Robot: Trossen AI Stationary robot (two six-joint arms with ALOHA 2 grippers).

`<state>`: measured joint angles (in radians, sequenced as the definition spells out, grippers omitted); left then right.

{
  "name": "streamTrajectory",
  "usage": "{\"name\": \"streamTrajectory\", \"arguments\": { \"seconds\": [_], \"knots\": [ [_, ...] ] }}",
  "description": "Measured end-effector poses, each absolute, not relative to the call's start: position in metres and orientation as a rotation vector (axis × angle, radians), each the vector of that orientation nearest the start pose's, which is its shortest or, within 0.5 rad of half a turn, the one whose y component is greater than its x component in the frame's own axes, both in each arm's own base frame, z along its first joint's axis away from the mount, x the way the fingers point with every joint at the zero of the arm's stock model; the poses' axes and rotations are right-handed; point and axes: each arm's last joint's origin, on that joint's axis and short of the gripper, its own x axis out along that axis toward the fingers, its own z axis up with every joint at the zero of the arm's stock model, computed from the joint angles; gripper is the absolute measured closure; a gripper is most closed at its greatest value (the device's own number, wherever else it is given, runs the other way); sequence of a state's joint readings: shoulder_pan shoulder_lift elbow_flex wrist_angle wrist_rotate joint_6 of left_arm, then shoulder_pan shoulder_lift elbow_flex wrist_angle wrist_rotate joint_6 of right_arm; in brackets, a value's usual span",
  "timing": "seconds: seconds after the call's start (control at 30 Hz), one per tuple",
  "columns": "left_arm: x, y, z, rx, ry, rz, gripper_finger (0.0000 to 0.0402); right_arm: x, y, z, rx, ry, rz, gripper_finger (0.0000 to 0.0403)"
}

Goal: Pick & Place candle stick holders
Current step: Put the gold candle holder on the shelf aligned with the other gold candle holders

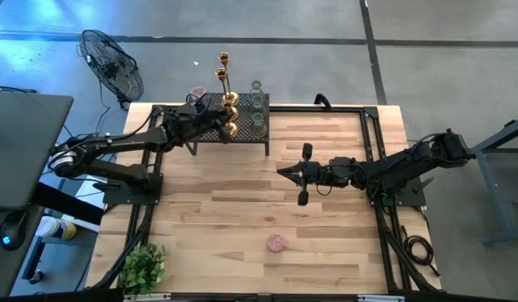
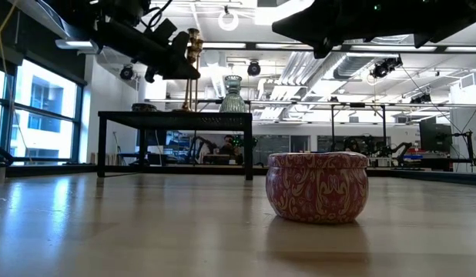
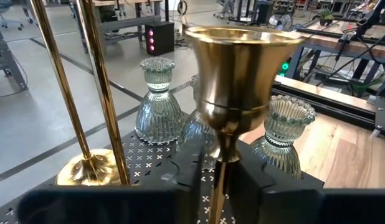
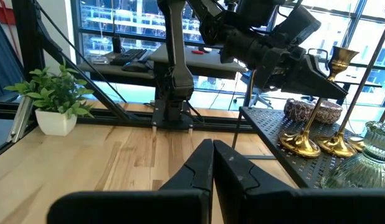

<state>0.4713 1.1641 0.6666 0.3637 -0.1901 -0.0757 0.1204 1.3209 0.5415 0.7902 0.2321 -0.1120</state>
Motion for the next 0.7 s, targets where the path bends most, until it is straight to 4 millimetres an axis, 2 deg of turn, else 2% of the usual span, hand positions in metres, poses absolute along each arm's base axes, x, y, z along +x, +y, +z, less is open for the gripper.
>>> {"name": "streamTrajectory", "arguments": {
  "seconds": [0.3, 0.47, 0.7],
  "knots": [
    [0.2239, 0.1203, 0.2691, -0.074, 0.119, 0.665, 0.0266, 0.266, 0.0256, 0.2308, -0.11, -0.005, -0.108, 0.0402],
    [0.2194, 0.1189, 0.2713, -0.066, 0.134, 0.693, 0.0248, 0.266, 0.0256, 0.2308, -0.11, -0.005, -0.108, 0.0401],
    [0.215, 0.1174, 0.2736, -0.047, 0.15, 0.718, 0.0244, 0.266, 0.0256, 0.2308, -0.11, -0.004, -0.108, 0.04]
  ]
}}
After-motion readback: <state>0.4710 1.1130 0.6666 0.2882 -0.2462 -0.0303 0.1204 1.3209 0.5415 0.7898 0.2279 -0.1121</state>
